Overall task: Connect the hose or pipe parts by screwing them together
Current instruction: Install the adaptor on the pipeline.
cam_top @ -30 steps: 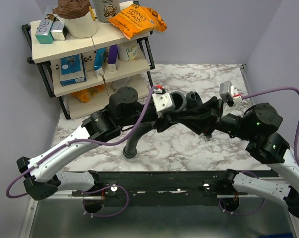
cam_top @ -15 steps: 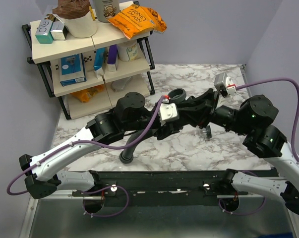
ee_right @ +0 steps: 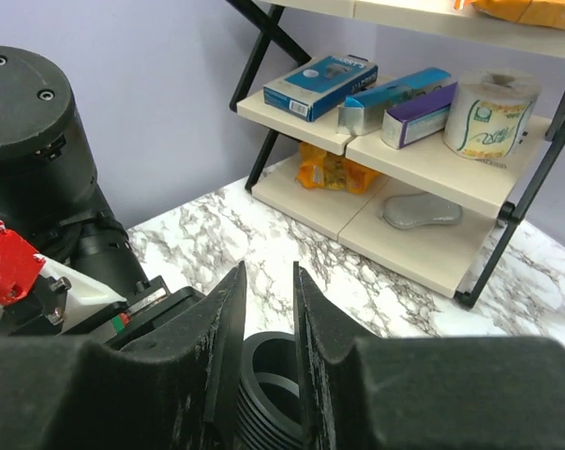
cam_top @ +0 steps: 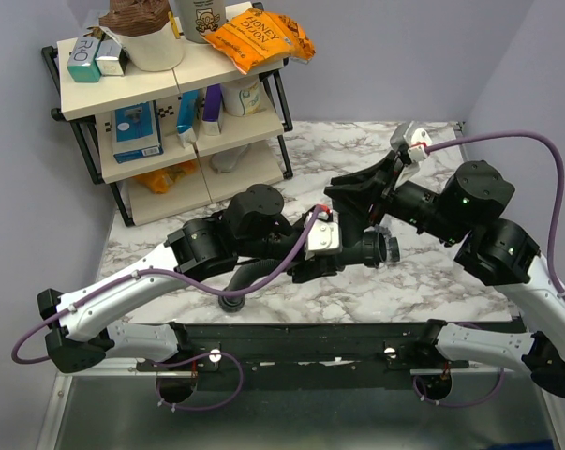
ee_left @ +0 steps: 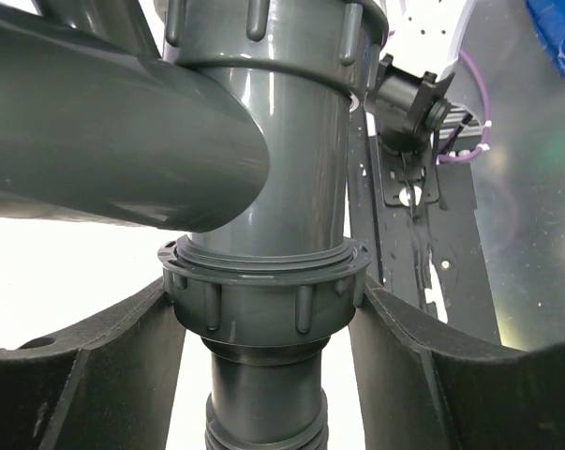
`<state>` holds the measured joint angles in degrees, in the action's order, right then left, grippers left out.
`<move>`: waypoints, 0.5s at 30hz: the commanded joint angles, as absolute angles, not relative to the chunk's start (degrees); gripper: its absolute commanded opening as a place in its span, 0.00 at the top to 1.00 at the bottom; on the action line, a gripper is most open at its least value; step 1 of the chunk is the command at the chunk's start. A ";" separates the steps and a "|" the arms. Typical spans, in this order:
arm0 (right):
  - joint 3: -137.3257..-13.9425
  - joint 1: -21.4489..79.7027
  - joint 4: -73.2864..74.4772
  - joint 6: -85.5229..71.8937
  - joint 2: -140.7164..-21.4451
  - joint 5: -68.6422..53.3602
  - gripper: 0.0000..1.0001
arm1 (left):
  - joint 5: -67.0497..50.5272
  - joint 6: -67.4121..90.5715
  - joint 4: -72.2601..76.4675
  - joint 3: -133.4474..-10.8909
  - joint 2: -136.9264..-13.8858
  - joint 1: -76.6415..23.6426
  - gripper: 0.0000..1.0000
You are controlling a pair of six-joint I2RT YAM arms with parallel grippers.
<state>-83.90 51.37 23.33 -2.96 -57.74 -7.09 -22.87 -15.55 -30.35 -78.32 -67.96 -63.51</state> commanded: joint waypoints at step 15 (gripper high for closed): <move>-79.54 47.03 31.99 2.72 -57.74 -1.58 0.66 | -29.26 -16.17 -28.48 -83.14 -63.90 -63.54 1.00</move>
<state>-81.14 48.80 25.89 -0.05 -56.64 -4.10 -24.16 -14.96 -33.36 -78.41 -67.55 -63.42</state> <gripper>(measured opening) 0.340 0.700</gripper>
